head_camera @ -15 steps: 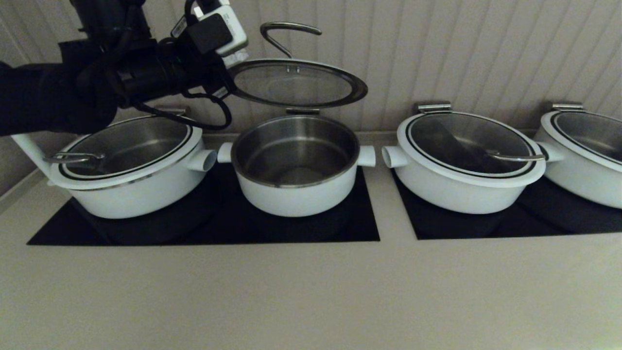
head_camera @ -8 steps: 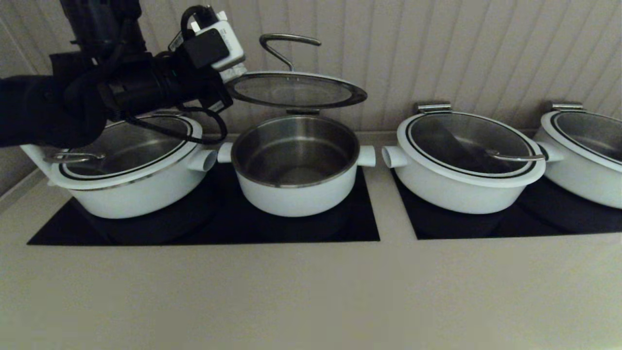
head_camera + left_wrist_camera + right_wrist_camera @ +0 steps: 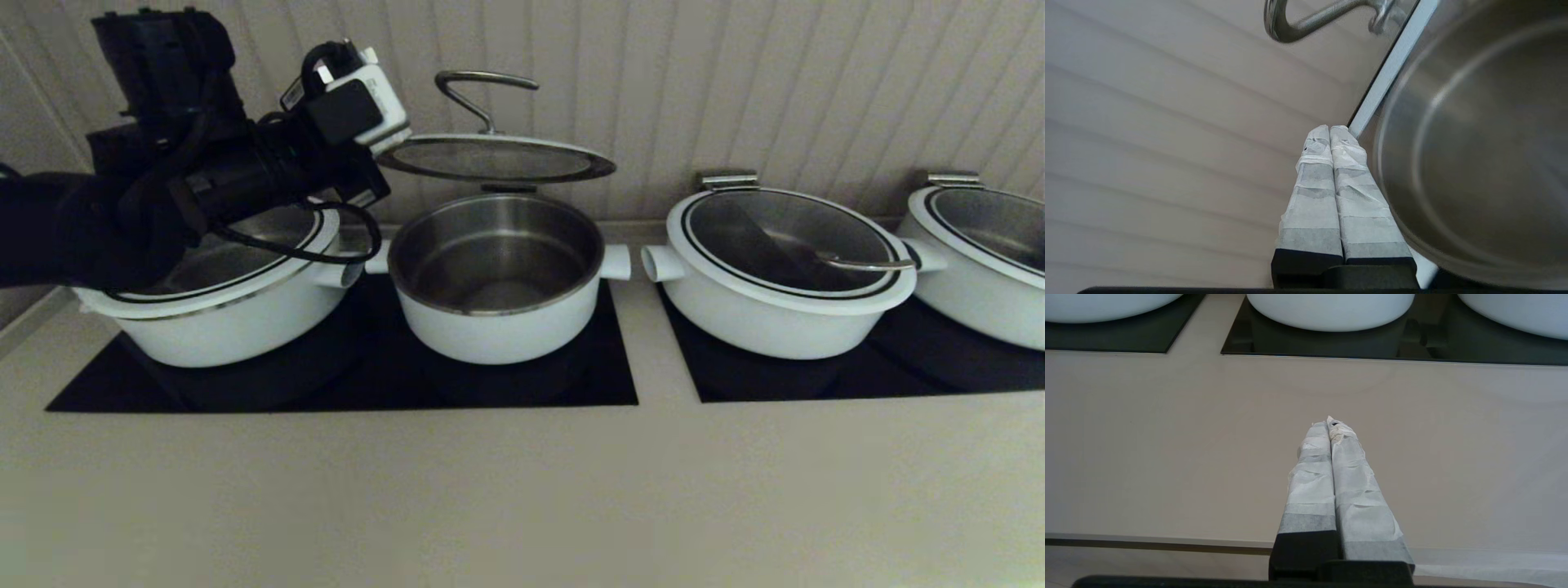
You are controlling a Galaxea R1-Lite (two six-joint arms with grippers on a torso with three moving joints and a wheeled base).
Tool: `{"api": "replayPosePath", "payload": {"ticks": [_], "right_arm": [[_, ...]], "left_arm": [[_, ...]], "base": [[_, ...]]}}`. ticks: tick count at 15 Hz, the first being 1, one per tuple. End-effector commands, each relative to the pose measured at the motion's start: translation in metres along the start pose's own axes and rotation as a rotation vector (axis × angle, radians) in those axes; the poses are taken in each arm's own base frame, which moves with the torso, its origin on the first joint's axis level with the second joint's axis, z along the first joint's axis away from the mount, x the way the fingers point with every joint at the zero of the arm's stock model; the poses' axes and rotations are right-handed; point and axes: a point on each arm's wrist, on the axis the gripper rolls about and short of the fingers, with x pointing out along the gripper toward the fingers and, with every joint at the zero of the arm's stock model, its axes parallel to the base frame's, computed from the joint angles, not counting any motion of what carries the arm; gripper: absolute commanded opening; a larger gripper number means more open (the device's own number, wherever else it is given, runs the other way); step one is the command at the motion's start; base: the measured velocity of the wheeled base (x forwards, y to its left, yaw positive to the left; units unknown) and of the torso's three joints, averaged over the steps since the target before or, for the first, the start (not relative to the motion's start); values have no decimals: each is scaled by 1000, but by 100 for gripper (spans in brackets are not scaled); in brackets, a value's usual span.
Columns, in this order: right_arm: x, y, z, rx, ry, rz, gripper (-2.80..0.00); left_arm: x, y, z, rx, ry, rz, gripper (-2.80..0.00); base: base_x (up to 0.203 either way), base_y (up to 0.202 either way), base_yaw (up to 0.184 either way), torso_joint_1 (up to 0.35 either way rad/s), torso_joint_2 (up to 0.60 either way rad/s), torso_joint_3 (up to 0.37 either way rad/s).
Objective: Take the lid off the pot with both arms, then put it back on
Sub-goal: Close the pot lid
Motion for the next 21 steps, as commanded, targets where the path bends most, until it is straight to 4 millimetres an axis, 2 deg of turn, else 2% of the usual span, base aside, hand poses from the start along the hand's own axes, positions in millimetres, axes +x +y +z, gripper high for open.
{"api": "replayPosePath", "payload": {"ticks": [1, 8, 12, 17, 21], "right_arm": [[0, 0, 0, -1, 1, 1, -280], [0, 0, 0, 0, 1, 1, -280], [0, 0, 0, 0, 1, 1, -280], [0, 0, 0, -1, 1, 1, -280], [0, 0, 0, 0, 1, 1, -280]], "left_arm": [[-7, -1, -4, 4, 15, -6, -280], [-13, -7, -8, -3, 35, -27, -280], [-12, 2, -8, 14, 31, 51, -280], [1, 16, -13, 22, 74, 147, -280], [10, 7, -20, 20, 81, 119, -280]], "base": [[0, 0, 0, 0, 0, 0], [0, 0, 0, 0, 0, 0], [0, 0, 0, 0, 0, 0], [0, 0, 0, 0, 0, 0], [0, 0, 0, 0, 0, 0]]}}
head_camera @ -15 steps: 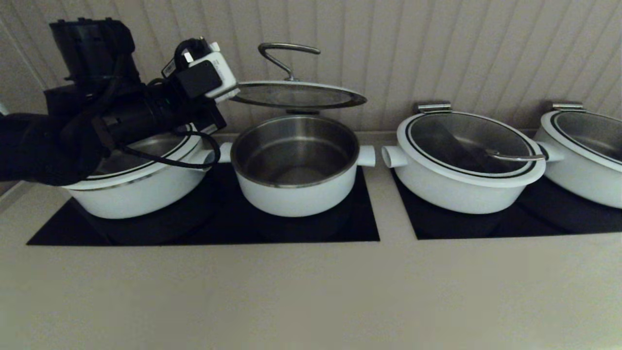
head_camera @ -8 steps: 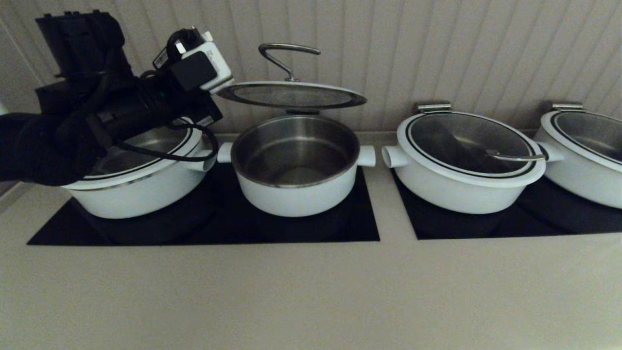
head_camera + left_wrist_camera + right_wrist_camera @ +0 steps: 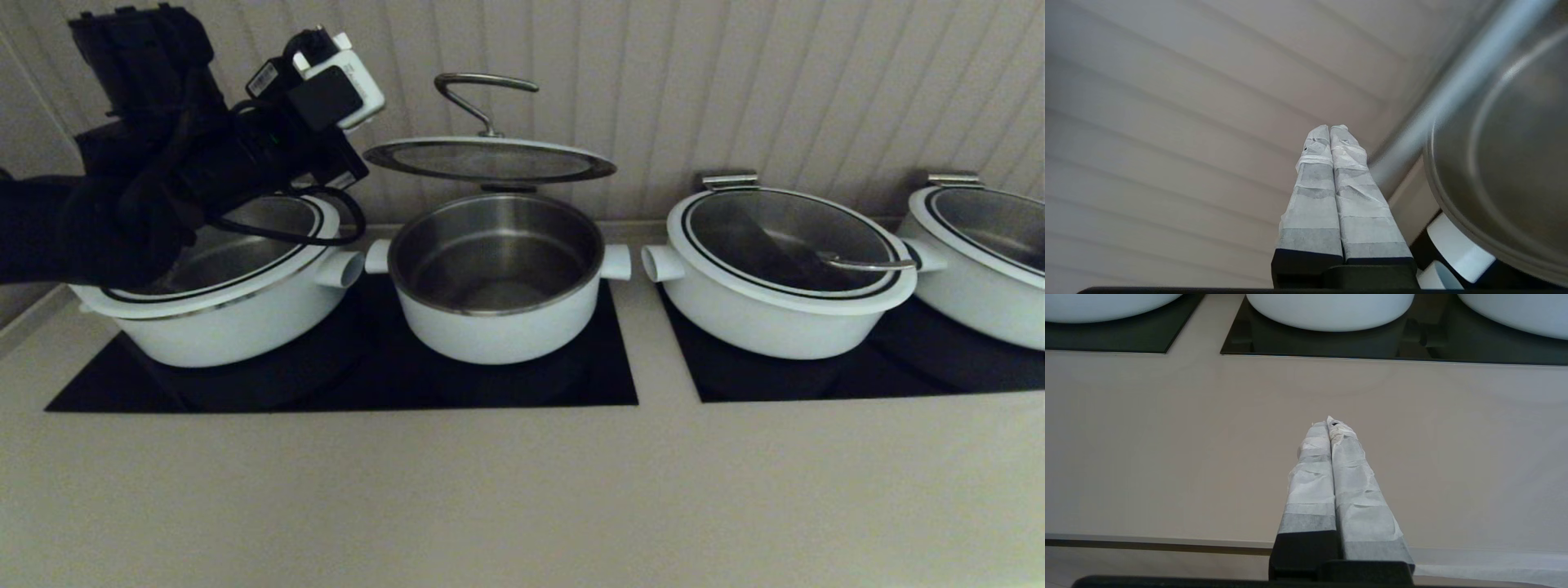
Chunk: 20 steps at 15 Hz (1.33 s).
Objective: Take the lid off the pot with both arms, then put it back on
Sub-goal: Close the pot lid
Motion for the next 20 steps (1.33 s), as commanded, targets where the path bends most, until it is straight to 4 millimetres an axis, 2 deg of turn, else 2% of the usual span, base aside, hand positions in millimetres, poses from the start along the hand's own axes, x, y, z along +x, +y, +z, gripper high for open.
{"api": "replayPosePath", "payload": {"ticks": [1, 13, 20], "right_arm": [[0, 0, 0, 0, 2, 0, -280], [0, 0, 0, -1, 2, 0, -280], [0, 0, 0, -1, 2, 0, -280]], "left_arm": [[7, -9, -5, 4, 7, -21, -280], [15, -23, -13, 2, 16, -46, -280], [7, -34, -18, -1, 18, -54, -280]], "base": [[0, 0, 0, 0, 0, 0], [0, 0, 0, 0, 0, 0], [0, 0, 0, 0, 0, 0]]}}
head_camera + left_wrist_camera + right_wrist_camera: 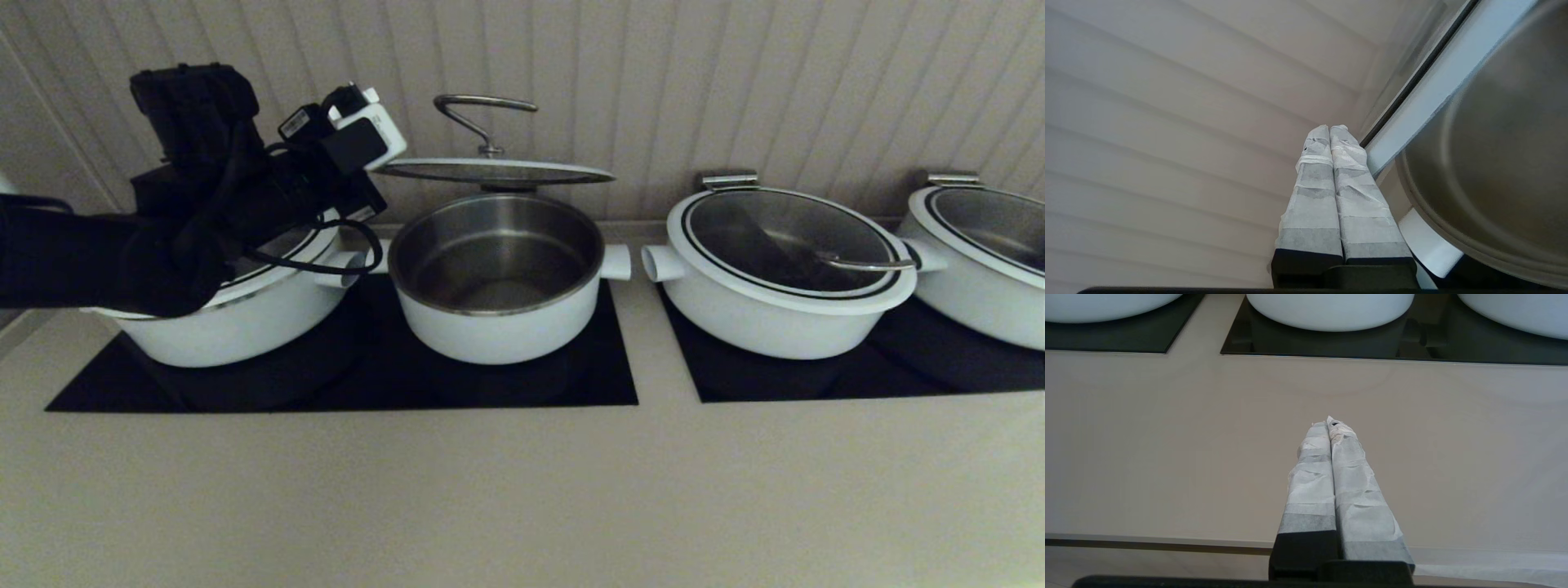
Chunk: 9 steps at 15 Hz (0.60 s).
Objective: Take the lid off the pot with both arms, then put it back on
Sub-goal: Close the pot lid
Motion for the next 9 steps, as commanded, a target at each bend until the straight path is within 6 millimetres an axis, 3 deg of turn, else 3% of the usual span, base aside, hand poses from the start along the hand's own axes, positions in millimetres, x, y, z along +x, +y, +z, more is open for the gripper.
{"api": "replayPosePath", "payload": {"ticks": [1, 9], "right_arm": [[0, 0, 0, -1, 1, 0, -280], [0, 0, 0, -1, 1, 0, -280]], "left_arm": [[-4, -4, -2, 4, 7, -14, -280], [-20, -21, -1, 1, -3, -30, -280]], "base": [[0, 0, 0, 0, 0, 0], [0, 0, 0, 0, 0, 0]]}}
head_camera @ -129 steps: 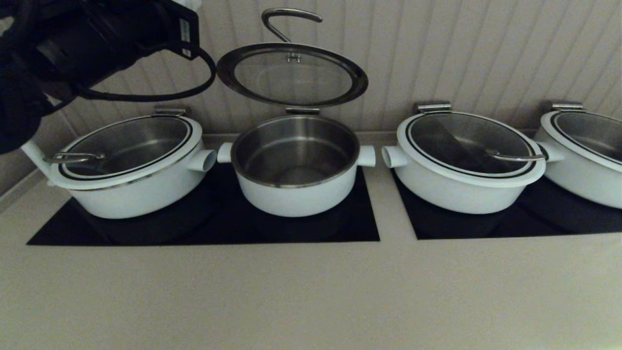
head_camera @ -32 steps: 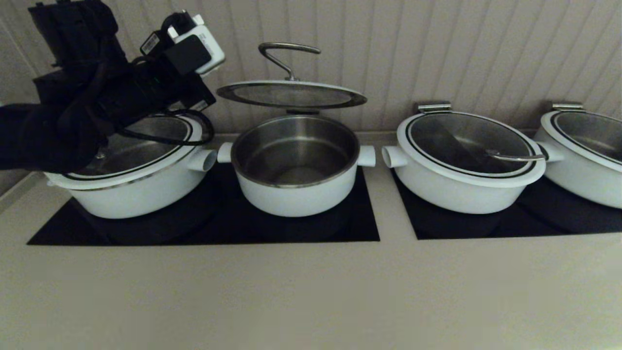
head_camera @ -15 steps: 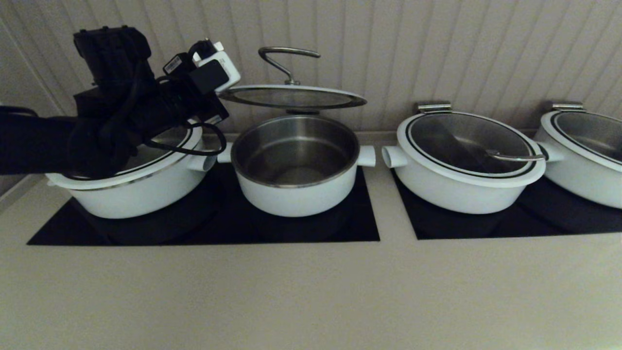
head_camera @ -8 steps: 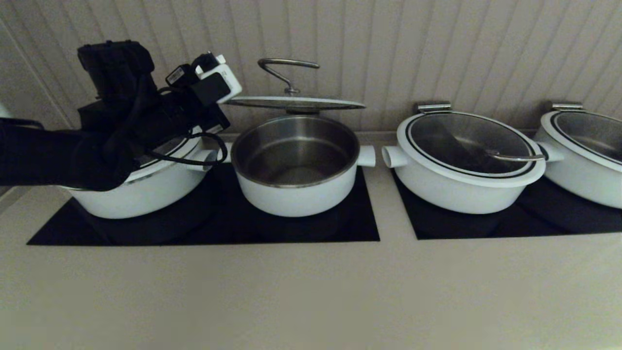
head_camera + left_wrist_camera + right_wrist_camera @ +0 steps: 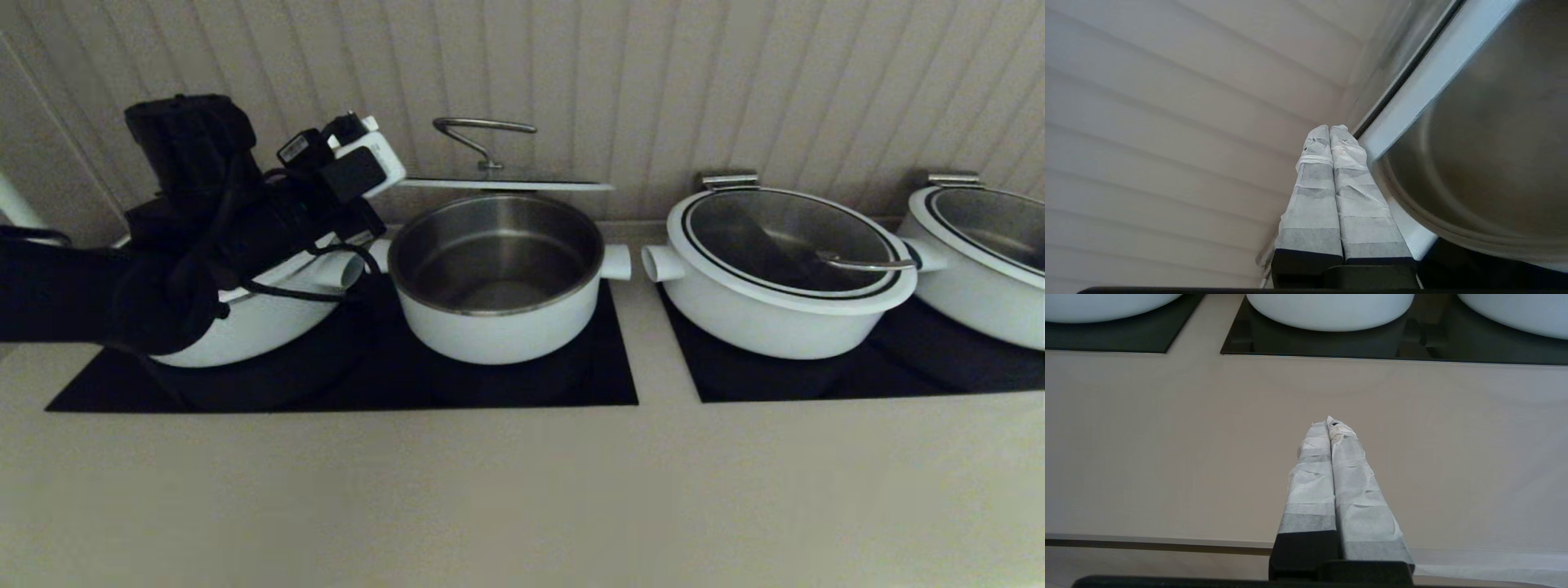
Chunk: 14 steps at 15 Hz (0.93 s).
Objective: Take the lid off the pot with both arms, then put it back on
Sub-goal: Close the pot lid
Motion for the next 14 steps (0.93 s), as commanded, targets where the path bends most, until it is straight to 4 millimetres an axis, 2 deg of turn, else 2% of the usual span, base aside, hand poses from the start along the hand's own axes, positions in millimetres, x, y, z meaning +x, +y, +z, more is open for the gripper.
{"api": "replayPosePath", "payload": {"ticks": [1, 8, 14], "right_arm": [[0, 0, 0, 0, 1, 1, -280], [0, 0, 0, 0, 1, 1, -280], [0, 0, 0, 0, 1, 1, -280]], "left_arm": [[-7, -5, 2, 3, -2, -18, -280], [-15, -26, 3, -2, -25, -33, -280], [-23, -36, 0, -3, -18, -60, -280]], "base": [[0, 0, 0, 0, 0, 0], [0, 0, 0, 0, 0, 0], [0, 0, 0, 0, 0, 0]]}}
